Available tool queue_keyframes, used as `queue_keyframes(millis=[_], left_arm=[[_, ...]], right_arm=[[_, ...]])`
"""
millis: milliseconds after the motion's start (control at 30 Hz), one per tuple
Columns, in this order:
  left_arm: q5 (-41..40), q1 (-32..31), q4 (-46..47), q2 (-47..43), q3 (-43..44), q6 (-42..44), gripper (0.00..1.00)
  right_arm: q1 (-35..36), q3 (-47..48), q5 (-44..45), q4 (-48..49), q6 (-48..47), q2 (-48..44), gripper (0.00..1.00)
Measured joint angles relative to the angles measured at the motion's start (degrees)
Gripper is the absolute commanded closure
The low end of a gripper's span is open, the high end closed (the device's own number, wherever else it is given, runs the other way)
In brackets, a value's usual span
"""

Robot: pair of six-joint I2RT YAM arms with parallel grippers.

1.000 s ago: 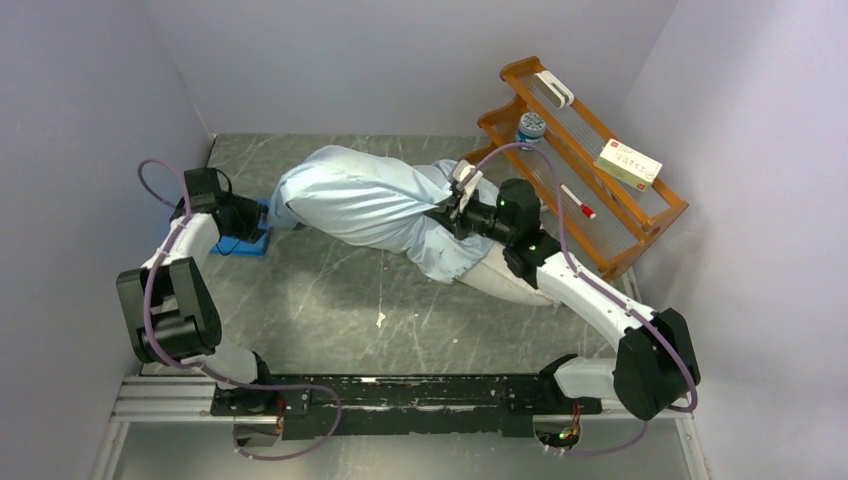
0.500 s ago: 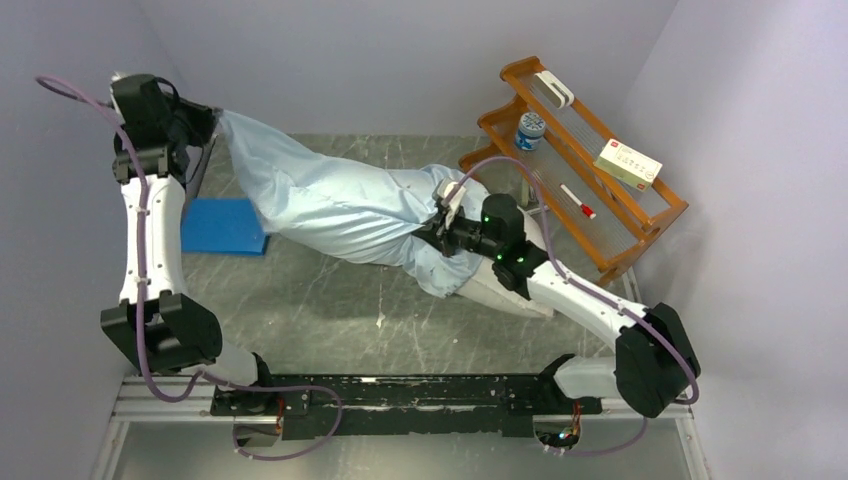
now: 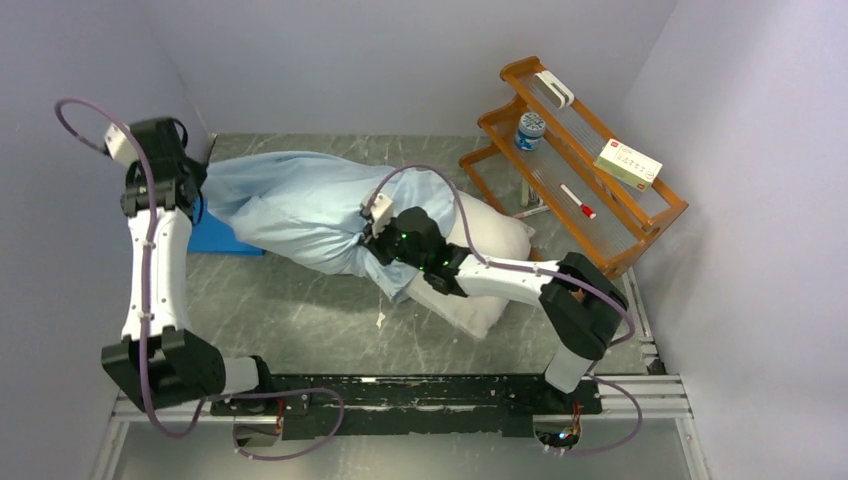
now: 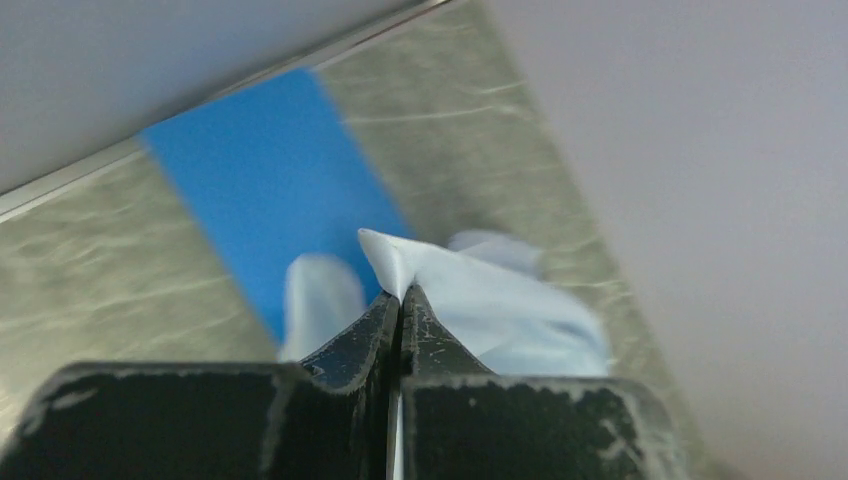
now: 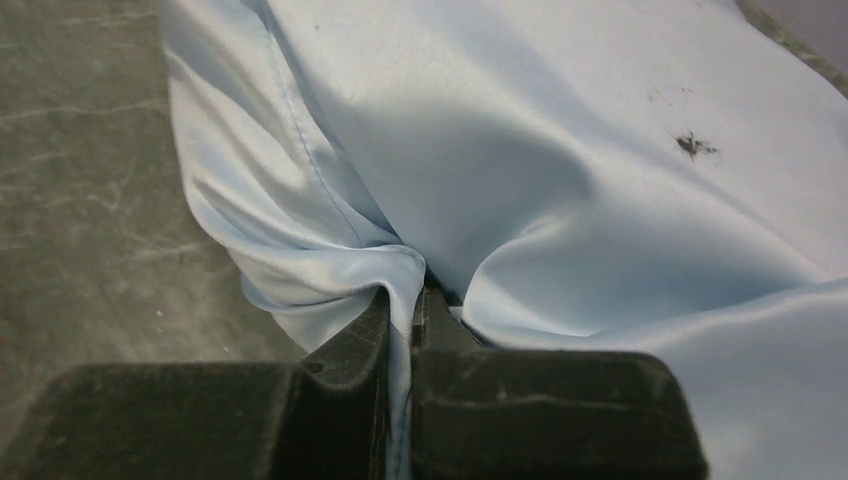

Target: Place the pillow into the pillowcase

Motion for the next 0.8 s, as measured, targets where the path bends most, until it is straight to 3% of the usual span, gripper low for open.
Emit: queue_keyframes(millis=[67, 133, 200, 267, 333, 500, 667, 800], left_arm=[[-3.3, 0.1, -0.5, -3.6, -6.6, 1.0, 0.73], [-6.1, 0.1, -1.4, -5.3, -10.4, 1.7, 0.53], [-8.6, 0.1, -2.1, -5.7, -12.3, 2.6, 0.43], [-9.2, 0.2, -2.1, -5.7, -12.7, 4.4, 0.34], [-8.8, 0.2, -1.2, -6.7, -12.7, 6.4, 0.28], [-4.0, -3.5, 2.3, -11.8, -11.2, 11.9, 0.26], [0.5, -18.1, 3.1, -12.2, -7.5, 16.8, 0.32], [8.0, -26.7, 3.4, -8.9, -8.3, 22.0, 0.29]], right_arm=[[1.9, 2.3, 1.1, -1.7, 0.2, 1.6, 0.57], [3.3, 4.8, 0.7, -5.4, 1.3, 2.1, 0.41], [4.0, 6.3, -1.2, -9.7, 2.8, 1.0, 0.24], [4.0, 6.5, -3.1, -14.6, 5.1, -2.4, 0.13], [3.2, 7.0, -4.5, -19.5, 7.1, -6.8, 0.11], [-0.4, 8.9, -3.4, -27.5, 12.7, -20.0, 0.11], [-4.0, 7.1, 1.2, -32.2, 17.8, -27.7, 0.11], [-9.1, 2.5, 6.8, -37.4, 23.2, -30.5, 0.12]])
